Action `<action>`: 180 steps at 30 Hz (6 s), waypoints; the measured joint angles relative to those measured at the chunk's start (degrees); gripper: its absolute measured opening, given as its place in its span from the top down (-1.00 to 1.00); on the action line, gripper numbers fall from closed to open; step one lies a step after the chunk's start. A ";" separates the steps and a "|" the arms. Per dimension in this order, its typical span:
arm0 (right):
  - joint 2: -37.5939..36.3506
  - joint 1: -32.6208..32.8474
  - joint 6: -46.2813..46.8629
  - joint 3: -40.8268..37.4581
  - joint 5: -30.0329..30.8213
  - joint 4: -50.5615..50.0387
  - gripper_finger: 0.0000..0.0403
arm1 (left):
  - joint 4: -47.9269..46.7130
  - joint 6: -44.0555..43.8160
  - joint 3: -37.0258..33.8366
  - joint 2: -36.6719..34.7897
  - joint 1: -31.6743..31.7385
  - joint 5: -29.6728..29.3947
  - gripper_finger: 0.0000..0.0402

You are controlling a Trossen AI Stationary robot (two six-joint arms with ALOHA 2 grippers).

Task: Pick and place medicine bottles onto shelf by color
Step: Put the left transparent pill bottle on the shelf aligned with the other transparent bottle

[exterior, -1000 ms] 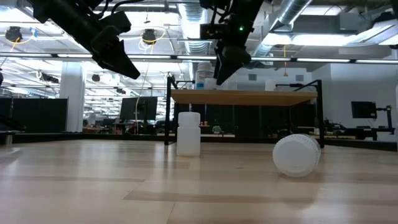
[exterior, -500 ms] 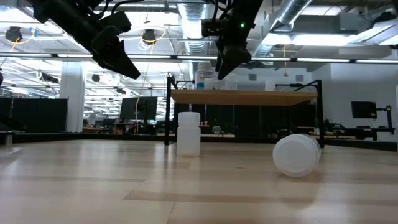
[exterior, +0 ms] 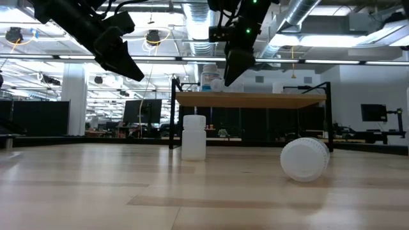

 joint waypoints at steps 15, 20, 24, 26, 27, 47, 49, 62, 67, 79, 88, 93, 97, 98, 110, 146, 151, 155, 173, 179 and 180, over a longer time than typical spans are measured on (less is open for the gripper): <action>0.02 0.87 -10.26 0.00 -0.27 0.57 -0.28 | 0.00 -0.21 -0.01 0.00 0.00 0.02 0.03; 0.02 0.46 -10.80 0.00 -0.26 0.22 -0.28 | 0.00 -0.22 0.01 0.00 0.01 0.04 0.03; 0.02 0.15 -10.95 0.00 -0.26 0.04 -0.28 | 0.00 -0.22 0.02 0.00 0.00 0.07 0.03; 0.02 -0.03 -10.90 0.00 -0.26 0.07 -0.28 | 0.00 -0.24 -0.01 0.00 0.00 0.07 0.03; 0.02 -0.05 -10.76 0.00 -0.26 0.07 -0.28 | 0.00 -0.24 0.00 0.00 0.00 0.09 0.03; 0.03 -1.56 -10.10 0.00 -3.01 0.37 -0.28 | -0.02 -1.18 0.00 0.00 0.00 0.13 0.03; 0.04 -1.56 -9.00 0.00 -3.01 0.61 -0.28 | -0.02 -1.16 -0.01 0.00 0.00 0.13 0.03; 0.04 -1.45 6.74 0.00 -3.80 0.27 -0.28 | -0.04 -1.18 -0.01 0.00 0.00 0.12 0.03; 0.04 -1.68 15.48 0.00 -3.78 0.37 -0.28 | -0.03 -1.23 0.00 0.00 0.00 0.11 0.03; 0.04 -3.72 28.51 0.00 -3.71 0.64 -0.28 | -0.04 -1.29 -0.01 0.00 0.00 0.11 0.03; 0.04 -3.64 31.85 0.02 -3.73 -0.17 -0.28 | -0.06 -1.31 0.02 0.00 0.00 0.13 0.03; 0.07 -2.57 27.45 2.59 -2.64 -0.22 -0.28 | -0.11 -1.30 -0.01 0.00 0.00 0.17 0.03; 0.07 -2.06 24.48 4.62 -1.64 -0.13 -0.28 | -0.15 -1.31 0.01 0.00 0.00 1.76 0.03; 0.07 -2.06 22.36 4.83 -1.72 -0.12 -0.28 | -0.15 -1.31 -0.01 -0.02 0.00 2.44 0.03; 0.95 -2.99 -0.68 4.77 -10.39 -1.82 -0.28 | -0.15 -1.33 -0.01 -0.02 -0.02 3.52 0.03; 3.72 -4.67 -1.11 4.83 -6.01 -5.35 -0.27 | -0.15 -1.63 0.00 -0.02 -0.02 3.52 0.03; 3.69 -5.01 -0.80 4.83 -6.03 -5.93 -0.13 | -0.15 -1.70 0.01 -0.02 -0.02 3.52 0.03; 3.69 -5.06 -0.65 4.83 -6.03 -5.92 0.06 | -0.15 -1.73 0.01 -0.02 -0.02 3.52 0.03; -4.24 -3.96 12.64 4.79 -3.21 -4.54 0.36 | -0.55 -1.73 0.02 -0.02 -0.12 3.55 0.03; -11.99 -3.44 21.60 4.62 -3.13 -7.13 0.33 | -0.82 -1.73 0.02 -0.02 -0.17 3.94 0.03; -13.26 -3.44 22.90 4.13 -3.04 -7.33 0.33 | -0.85 -1.73 0.02 -0.02 -0.19 3.96 0.03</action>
